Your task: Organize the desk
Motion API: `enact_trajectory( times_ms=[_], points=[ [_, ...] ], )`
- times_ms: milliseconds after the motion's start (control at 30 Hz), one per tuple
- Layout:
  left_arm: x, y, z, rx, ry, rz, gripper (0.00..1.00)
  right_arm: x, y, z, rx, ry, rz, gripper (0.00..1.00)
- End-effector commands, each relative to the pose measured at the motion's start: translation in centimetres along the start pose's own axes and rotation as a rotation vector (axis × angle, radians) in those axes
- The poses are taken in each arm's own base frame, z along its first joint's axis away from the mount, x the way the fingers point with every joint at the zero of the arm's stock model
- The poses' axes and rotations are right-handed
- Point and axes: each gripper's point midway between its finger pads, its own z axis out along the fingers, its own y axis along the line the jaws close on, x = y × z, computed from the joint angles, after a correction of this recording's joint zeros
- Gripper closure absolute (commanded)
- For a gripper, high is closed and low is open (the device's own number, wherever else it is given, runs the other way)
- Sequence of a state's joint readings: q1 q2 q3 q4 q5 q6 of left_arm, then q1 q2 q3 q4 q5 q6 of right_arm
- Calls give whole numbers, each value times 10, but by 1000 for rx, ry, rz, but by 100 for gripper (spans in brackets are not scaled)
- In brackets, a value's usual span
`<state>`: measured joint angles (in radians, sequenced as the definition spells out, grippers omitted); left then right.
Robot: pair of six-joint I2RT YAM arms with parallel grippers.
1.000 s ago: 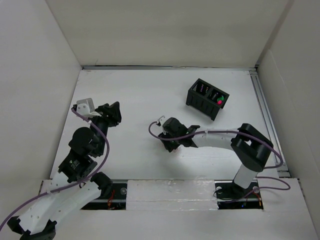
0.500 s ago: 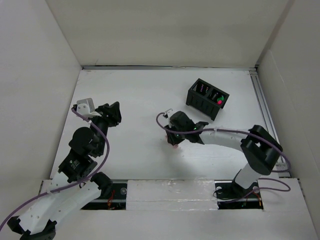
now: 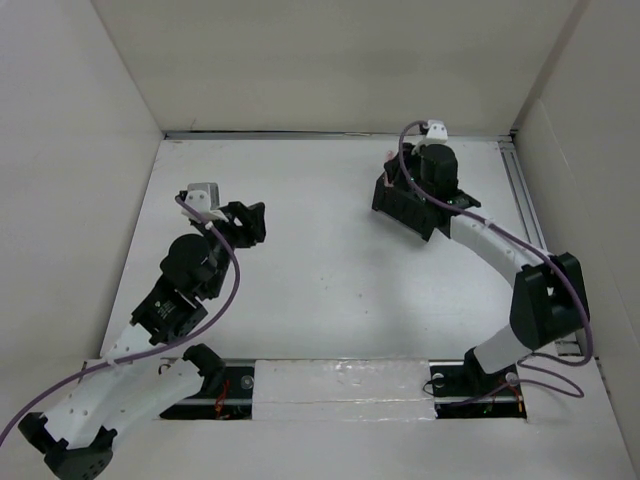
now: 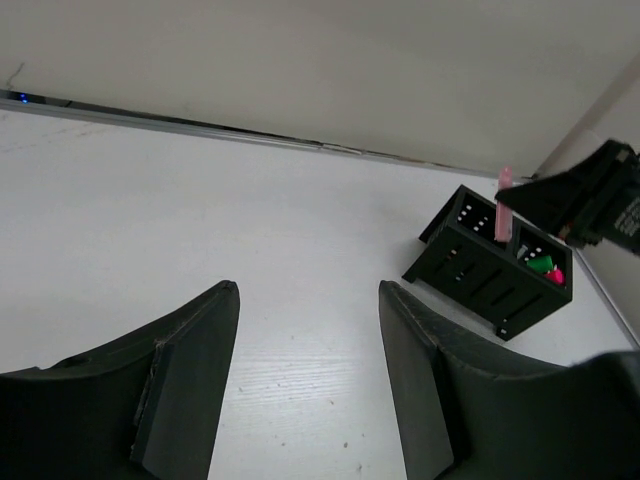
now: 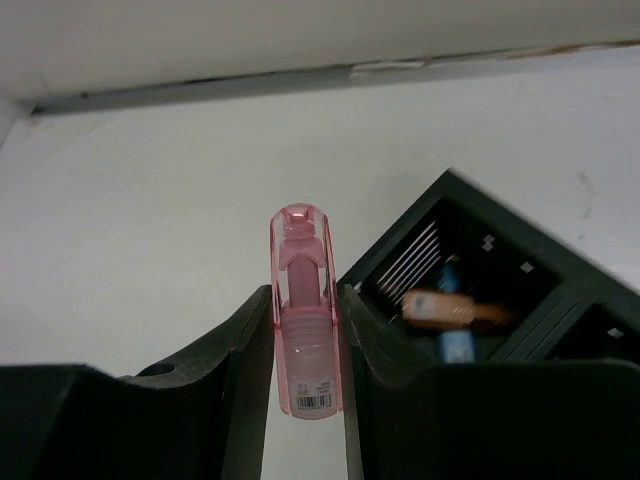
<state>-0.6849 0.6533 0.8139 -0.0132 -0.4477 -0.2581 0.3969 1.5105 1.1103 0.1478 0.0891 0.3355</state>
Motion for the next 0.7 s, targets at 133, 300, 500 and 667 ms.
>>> enact_trajectory(
  times_ms=[133,300,500,667],
  points=[
    [-17,-9,-4,44,-20,7,43,-65,-45,41,128,-193,28,88],
    [-14,-9,-1,39,-6,16,43,-64,-71,45,163,-172,22,88],
    [-12,-9,0,33,-1,18,43,-43,-81,47,207,-146,9,68],
    [-15,-4,-1,11,-12,17,42,-43,-79,48,197,-140,3,56]
  ],
)
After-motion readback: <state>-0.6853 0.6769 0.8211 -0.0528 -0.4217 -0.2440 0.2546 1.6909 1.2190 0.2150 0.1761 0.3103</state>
